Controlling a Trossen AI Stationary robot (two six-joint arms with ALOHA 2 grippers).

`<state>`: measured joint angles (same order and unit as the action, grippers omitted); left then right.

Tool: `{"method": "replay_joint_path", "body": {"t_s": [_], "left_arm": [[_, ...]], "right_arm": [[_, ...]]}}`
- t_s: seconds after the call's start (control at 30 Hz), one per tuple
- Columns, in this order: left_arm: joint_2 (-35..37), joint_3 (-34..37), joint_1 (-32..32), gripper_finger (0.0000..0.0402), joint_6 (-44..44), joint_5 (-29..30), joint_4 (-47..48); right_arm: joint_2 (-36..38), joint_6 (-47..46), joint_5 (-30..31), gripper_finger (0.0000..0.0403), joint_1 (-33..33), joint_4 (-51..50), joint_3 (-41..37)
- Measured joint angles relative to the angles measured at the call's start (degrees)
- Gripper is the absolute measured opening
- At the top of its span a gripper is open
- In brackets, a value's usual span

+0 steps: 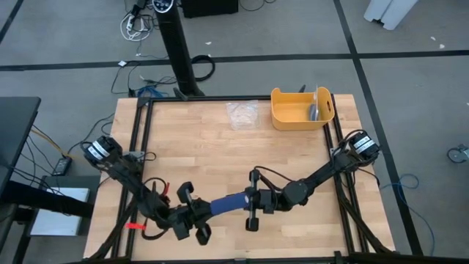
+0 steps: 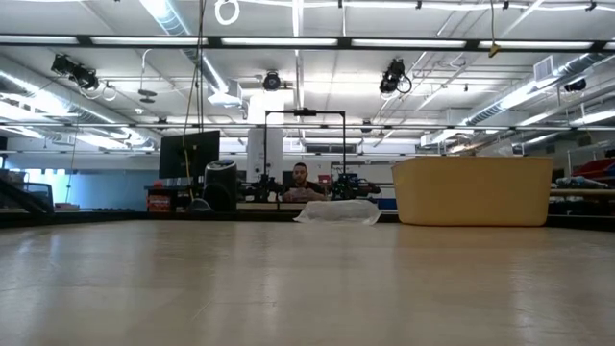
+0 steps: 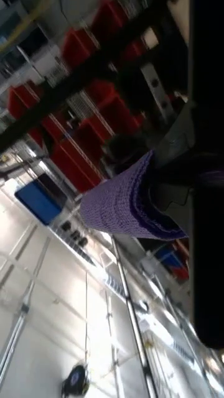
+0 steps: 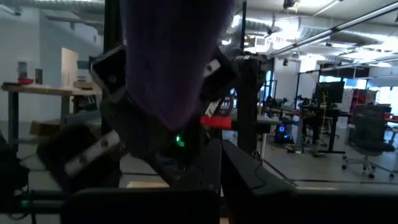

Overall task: Roll bandage
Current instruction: Roll the violet bandage

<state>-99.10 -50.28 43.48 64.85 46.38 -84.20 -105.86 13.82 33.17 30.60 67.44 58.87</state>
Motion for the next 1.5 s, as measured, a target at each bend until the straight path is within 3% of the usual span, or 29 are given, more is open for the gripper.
{"method": "replay_joint_path", "body": {"t_s": [0.8, 1.5], "left_arm": [[-0.8, -0.1, -3.1, 0.0019, 3.7, 2.7, -0.2], [-0.6, -0.2, -2.1, 0.0019, 6.9, 16.1, 11.0]], "right_arm": [[0.0, 4.3, 0.0, 0.0, 1.3, 5.0, 0.0], [0.0, 7.0, 15.0, 0.0001, 3.2, -0.6, -0.1]]}}
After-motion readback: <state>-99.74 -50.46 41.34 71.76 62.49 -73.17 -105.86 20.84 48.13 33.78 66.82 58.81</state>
